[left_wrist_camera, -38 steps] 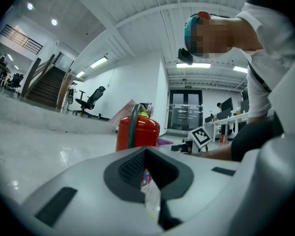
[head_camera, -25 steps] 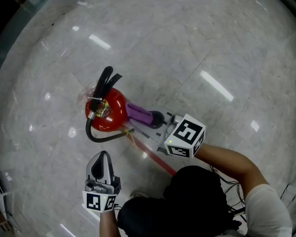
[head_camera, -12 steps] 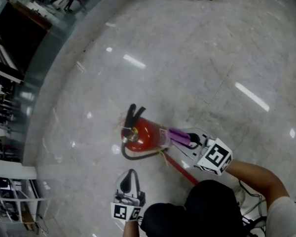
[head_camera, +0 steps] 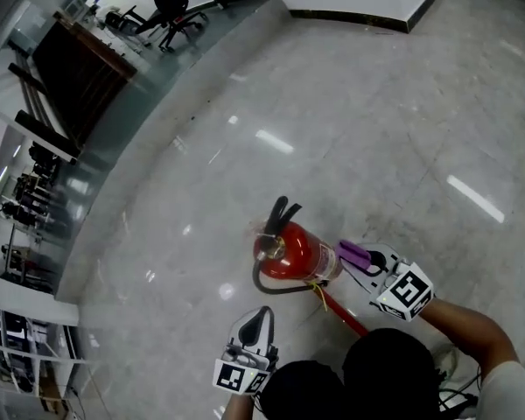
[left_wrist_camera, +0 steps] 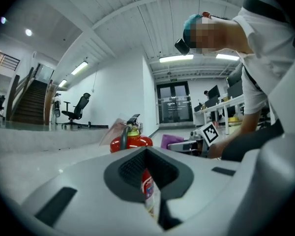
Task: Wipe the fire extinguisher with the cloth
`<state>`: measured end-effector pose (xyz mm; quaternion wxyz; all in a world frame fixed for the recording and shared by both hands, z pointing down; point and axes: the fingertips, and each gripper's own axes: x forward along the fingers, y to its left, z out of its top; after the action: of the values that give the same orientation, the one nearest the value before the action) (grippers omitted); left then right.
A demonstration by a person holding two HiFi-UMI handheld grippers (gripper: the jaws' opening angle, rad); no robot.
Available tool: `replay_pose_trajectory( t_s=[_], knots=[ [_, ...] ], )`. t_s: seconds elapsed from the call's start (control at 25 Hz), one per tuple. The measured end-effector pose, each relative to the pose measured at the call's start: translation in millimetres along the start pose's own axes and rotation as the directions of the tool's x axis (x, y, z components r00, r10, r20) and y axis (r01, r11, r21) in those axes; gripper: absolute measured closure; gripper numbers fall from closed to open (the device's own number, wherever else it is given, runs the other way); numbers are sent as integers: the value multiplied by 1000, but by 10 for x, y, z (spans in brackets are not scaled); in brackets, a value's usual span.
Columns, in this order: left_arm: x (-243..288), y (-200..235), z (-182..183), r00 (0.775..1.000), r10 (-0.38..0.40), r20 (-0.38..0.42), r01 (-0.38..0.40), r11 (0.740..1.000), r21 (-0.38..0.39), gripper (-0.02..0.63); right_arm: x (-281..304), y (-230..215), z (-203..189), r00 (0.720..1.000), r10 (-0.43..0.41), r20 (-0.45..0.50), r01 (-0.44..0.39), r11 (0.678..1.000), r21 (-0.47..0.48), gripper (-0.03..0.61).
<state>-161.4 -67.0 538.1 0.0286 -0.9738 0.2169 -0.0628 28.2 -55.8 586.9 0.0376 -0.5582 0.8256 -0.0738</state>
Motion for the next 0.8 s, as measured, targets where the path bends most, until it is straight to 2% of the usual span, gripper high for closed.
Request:
replay_pose_trajectory(
  t_s=[0.12, 0.2, 0.32, 0.4, 0.48, 0.56, 0.6, 0.8],
  knots=[
    [70, 132, 17, 993, -113, 45, 113, 994, -9, 609, 2, 23, 24, 993, -117, -2, 117, 993, -3, 520],
    [92, 219, -29, 976, -214, 48, 213, 977, 21, 609, 20, 45, 24, 978, -207, -8, 207, 978, -4, 520],
    [90, 322, -140, 937, -349, 34, 347, 936, 56, 609, -10, 154, 65, 938, -345, -30, 344, 939, -30, 520],
    [77, 353, -114, 907, -418, 46, 416, 908, 50, 609, -71, 248, 134, 905, -423, -43, 423, 906, -21, 520],
    [48, 306, -195, 880, -474, -3, 474, 879, 54, 609, -142, 302, 162, 877, -477, -64, 477, 879, -18, 520],
    [46, 231, -307, 863, -504, -35, 505, 863, 20, 609, -182, 316, 29, 860, -499, -104, 501, 865, -9, 520],
    [55, 214, -330, 863, -505, -24, 505, 863, -11, 609, -195, 339, -118, 855, -502, -130, 507, 862, 9, 520],
    [185, 63, -419, 880, -472, 52, 474, 879, -54, 609, -243, 266, -1091, 828, -520, -210, 549, 828, 113, 520]
  ],
)
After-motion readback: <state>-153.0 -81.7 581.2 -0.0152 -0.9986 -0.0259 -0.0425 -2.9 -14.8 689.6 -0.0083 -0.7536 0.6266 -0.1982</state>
